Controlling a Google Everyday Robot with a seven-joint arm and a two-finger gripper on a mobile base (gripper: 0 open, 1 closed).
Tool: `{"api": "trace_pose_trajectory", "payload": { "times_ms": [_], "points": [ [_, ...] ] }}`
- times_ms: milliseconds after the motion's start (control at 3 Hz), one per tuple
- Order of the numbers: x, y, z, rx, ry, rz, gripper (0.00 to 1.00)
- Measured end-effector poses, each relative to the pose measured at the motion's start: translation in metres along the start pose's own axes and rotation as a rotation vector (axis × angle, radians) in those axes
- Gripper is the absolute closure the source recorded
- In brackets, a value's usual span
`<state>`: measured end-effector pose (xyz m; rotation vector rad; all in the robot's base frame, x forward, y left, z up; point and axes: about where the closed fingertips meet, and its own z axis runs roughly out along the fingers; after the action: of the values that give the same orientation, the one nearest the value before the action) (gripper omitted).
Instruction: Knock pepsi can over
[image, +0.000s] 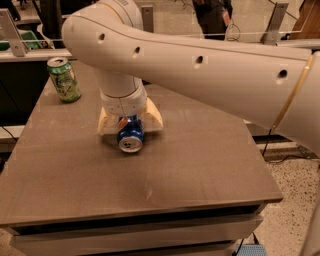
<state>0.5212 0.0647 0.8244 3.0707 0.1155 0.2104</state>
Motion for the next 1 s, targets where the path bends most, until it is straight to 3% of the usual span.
{"api": "trace_pose_trajectory", "payload": {
  "times_ms": [1000],
  "points": [
    [0.0028, 0.0027, -0.0017, -0.028, 0.01, 0.008, 0.0]
  ]
}}
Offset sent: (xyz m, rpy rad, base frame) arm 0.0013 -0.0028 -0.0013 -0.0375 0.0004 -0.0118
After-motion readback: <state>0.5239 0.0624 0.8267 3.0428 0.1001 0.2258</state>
